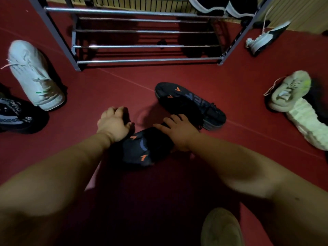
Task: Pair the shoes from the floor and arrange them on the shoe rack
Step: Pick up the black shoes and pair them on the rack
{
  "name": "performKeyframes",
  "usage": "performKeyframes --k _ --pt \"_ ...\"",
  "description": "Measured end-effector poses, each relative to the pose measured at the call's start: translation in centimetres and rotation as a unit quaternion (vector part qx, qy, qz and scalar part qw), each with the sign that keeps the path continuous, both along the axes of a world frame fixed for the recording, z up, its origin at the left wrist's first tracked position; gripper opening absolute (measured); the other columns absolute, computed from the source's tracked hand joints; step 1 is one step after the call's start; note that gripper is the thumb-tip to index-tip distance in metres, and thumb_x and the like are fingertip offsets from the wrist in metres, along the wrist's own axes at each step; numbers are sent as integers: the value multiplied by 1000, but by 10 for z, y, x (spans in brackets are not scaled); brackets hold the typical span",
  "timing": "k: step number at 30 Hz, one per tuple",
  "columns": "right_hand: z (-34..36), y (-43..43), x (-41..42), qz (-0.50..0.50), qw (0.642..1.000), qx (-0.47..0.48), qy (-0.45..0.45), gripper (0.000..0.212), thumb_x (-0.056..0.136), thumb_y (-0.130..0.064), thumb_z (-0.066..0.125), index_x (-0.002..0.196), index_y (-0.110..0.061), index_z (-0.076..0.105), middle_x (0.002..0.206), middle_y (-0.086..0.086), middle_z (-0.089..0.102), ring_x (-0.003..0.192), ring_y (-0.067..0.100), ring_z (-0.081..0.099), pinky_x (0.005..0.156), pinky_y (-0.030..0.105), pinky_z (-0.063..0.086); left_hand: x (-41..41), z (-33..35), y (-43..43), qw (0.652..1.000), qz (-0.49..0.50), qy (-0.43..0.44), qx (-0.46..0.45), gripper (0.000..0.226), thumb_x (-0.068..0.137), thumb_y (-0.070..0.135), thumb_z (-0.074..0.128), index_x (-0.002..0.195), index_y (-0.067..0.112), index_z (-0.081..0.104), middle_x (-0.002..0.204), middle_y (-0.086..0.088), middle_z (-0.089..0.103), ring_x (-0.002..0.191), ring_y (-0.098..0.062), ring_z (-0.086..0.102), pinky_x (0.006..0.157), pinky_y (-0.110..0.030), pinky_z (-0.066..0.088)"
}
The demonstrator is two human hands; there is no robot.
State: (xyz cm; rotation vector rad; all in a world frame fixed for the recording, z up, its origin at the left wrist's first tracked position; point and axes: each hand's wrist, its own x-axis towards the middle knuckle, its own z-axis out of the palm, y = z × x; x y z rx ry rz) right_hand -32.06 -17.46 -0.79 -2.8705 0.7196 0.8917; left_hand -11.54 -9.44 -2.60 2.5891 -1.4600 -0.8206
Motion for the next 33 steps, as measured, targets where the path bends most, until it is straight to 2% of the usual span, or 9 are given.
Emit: performKeyframes --k 7,14,18,23,25,27,29,31,33 --pt "7 -34 -80 -48 995 -31 81 98 81 -59 58 150 -32 -5 157 5 7 144 31 6 116 52 7 -28 4 -64 992 -120 -31 -12 88 83 44 62 151 18 11 158 -10 5 145 -30 4 117 -39 12" --pt "7 -64 -114 -86 994 -19 68 85 88 -34 58 150 -35 0 157 4 6 144 32 0 114 56 -2 -93 5 -142 959 -280 -37 2 113 71 57 70 150 29 -7 157 -12 -11 145 -33 -4 117 -45 11" --pt "10 -91 -118 -89 992 -64 57 74 94 -29 49 150 -37 1 158 5 4 145 31 -7 112 56 -8 -108 -14 -135 943 -319 -95 22 95 83 54 55 148 35 -12 156 -18 -7 142 -36 8 112 -46 20" --pt "7 -100 -113 -199 973 -112 38 63 99 -23 34 149 -39 -2 158 6 -13 144 34 -15 114 54 -3 -100 -21 -111 938 -314 -148 -21 72 90 56 42 149 38 4 153 -18 7 139 -35 13 111 -46 18" --pt "8 -83 -106 -315 943 -106 2 72 96 -17 41 149 -38 -3 156 4 -22 143 37 -12 114 53 8 -94 -22 -107 938 -317 -140 -19 67 91 55 40 148 41 8 154 -17 3 142 -36 6 113 -46 15" --pt "5 -61 -98 -456 886 -63 -59 82 90 -9 47 149 -39 -1 155 3 -26 142 40 0 111 50 20 -85 -29 -104 946 -310 -88 -13 63 93 51 42 148 41 13 155 -18 -7 143 -37 1 116 -47 16" --pt "0 -39 -90 -601 780 64 -165 78 89 -6 48 148 -40 9 156 2 -20 137 40 20 108 44 32 -81 -34 -98 949 -312 -47 -23 61 92 47 46 147 38 21 155 -20 -9 143 -38 5 115 -48 18" --pt "-8 -24 -84 -663 682 161 -262 67 93 -21 50 147 -41 16 156 4 -11 135 40 28 109 41 34 -86 -32 -86 951 -303 -32 -57 58 91 44 51 145 34 31 155 -22 -2 139 -42 15 114 -46 18" --pt "-10 -15 -78 -658 692 168 -246 77 88 -48 56 148 -42 8 156 8 -11 137 40 23 112 39 28 -94 -28 -68 956 -281 -20 -79 53 92 41 52 142 33 38 155 -22 4 134 -42 23 112 -42 21"
